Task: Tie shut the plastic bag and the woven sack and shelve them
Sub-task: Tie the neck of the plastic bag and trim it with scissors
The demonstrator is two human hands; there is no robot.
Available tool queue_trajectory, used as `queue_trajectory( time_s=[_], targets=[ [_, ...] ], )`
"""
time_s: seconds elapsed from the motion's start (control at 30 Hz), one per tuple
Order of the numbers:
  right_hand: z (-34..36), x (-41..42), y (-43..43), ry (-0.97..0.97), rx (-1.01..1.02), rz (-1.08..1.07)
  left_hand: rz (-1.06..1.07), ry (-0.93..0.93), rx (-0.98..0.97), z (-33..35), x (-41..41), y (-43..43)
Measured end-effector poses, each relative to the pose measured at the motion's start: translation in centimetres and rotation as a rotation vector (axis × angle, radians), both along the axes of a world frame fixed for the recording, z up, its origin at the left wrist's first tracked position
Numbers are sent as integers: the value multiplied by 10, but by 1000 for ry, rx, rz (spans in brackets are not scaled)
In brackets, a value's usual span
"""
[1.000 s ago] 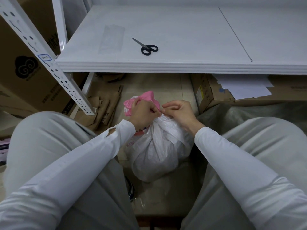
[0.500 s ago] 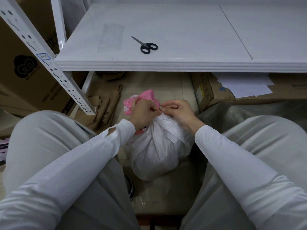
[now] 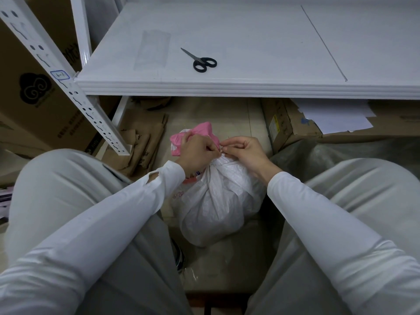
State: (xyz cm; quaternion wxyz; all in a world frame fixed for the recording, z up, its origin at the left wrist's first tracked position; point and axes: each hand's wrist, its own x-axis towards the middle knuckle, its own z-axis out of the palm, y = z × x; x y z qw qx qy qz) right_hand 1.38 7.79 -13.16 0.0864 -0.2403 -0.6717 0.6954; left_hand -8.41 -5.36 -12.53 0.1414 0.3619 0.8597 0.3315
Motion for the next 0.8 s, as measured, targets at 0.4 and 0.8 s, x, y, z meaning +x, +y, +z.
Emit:
queue_trajectory(
  time_s=[0.4,0.8],
  targets=[
    [-2,-1,1,-9,150,60,3,-32,14,-3,-1,0],
    [-2,-3,-3,-2,242,69,13,-14,-19,-3,-1,1]
  ],
)
